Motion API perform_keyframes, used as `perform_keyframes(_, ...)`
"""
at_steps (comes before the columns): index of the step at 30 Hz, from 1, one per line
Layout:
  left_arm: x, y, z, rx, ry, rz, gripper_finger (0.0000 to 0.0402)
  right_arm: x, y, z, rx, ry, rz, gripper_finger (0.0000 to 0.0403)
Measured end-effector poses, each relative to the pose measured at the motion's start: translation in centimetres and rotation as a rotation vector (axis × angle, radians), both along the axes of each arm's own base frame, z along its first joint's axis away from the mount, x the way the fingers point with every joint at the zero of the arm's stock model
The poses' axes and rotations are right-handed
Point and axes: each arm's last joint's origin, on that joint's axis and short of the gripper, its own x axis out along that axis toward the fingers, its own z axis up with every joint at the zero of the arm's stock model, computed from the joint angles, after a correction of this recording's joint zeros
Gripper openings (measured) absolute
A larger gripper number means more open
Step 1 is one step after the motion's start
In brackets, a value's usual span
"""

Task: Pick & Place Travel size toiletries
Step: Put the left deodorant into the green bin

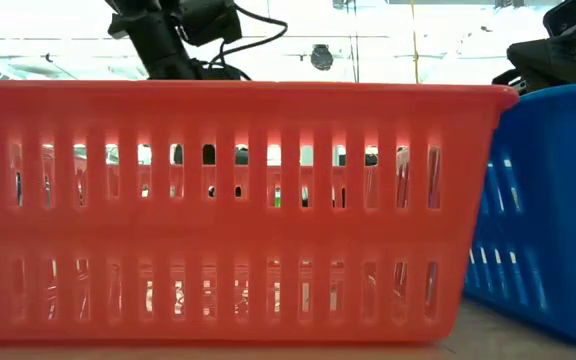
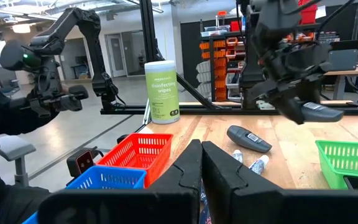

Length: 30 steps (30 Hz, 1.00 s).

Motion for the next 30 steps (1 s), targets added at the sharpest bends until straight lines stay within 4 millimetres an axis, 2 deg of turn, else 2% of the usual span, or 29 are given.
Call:
perform_keyframes(7,0.6,1.9,0.6,0.039,-0.091,0.015,0.0211,0.0,0.0,0.0,0.000,0.000,0.000,0.0000)
perform_keyframes(11,1.2,2.9,1.2,0.069,-0.176,0.009,0.0196,0.0,0.0,0.0,0.000,0.000,0.000,0.0000)
perform_keyframes(17,1.7,4.7,2.1,0.053,-0.305,0.007,0.0195,0.0,0.0,0.0,0.000,0.000,0.000,0.0000)
perform_keyframes(24,1.3,6.3,2.1,0.043,-0.316,0.043,0.0200,0.0,0.0,0.0,0.000,0.000,0.000,0.0000)
perform_keyframes(30,1.8,7.2,4.0,0.013,-0.360,0.047,0.0195,0.0,0.0,0.0,0.000,0.000,0.000,0.0000)
